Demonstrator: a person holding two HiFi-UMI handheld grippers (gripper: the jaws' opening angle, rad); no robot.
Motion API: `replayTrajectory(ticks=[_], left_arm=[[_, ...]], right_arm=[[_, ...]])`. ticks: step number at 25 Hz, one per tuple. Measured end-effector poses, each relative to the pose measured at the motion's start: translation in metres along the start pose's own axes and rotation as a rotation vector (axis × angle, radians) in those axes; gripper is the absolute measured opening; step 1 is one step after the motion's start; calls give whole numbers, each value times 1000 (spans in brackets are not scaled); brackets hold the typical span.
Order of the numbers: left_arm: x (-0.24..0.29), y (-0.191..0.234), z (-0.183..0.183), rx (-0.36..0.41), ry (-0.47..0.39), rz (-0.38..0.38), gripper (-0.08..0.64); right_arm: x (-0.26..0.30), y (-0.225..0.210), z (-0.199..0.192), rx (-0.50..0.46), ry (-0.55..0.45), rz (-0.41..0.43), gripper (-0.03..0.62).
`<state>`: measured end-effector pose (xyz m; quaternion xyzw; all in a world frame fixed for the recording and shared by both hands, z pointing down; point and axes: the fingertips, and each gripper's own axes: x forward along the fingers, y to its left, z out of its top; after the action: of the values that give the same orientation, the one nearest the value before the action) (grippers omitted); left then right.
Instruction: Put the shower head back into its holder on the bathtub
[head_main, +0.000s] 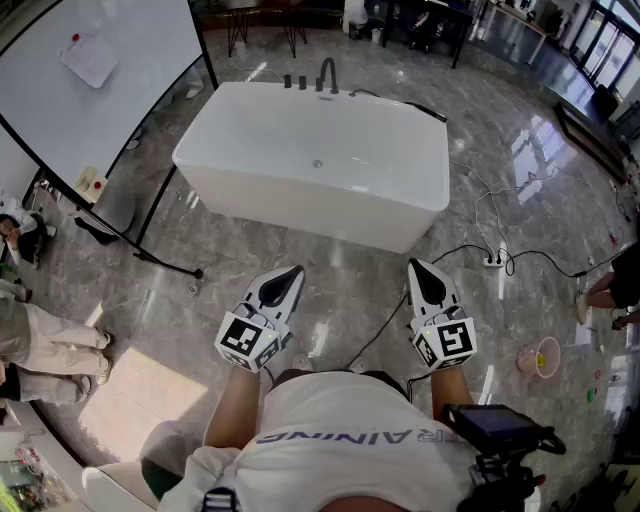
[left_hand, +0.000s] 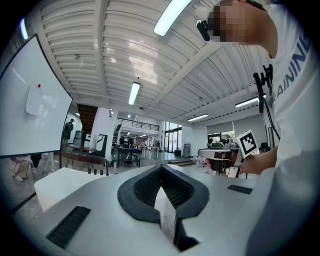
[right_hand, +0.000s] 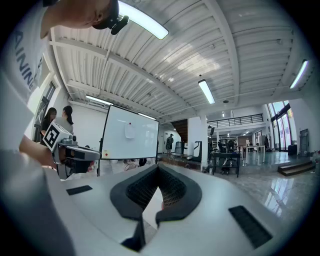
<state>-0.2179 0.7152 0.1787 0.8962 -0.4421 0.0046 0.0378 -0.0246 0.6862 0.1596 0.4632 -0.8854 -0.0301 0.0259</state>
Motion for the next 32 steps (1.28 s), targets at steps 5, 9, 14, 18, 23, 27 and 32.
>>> replayTrajectory(ticks=[5,9,14,18,23,27,32], left_arm=[[-7,3,-3,1,-2,3,17],[-9,2,-4,0,-2,11,15],[-10,0,-4,-3,0,15,15],[-7,-1,-6,-23,-2,14,15],[17,-23,-5,-23,13,-2,15],[46,-52,-5,-6,35,-7,15],[71,-77,-23,13,70,-16,15]], right_arm=[[0,5,-1,-4,3,-6,6],[0,7,-1,-11,1,3,6],[0,8,1,4,-9,13,6],[-5,2,1,47,-36,5,6],[-18,-24,-5,60,-23,5,6],[-34,-55,-17,95,-7,18,6],[-43,-79,-35,128,-17,45,6]])
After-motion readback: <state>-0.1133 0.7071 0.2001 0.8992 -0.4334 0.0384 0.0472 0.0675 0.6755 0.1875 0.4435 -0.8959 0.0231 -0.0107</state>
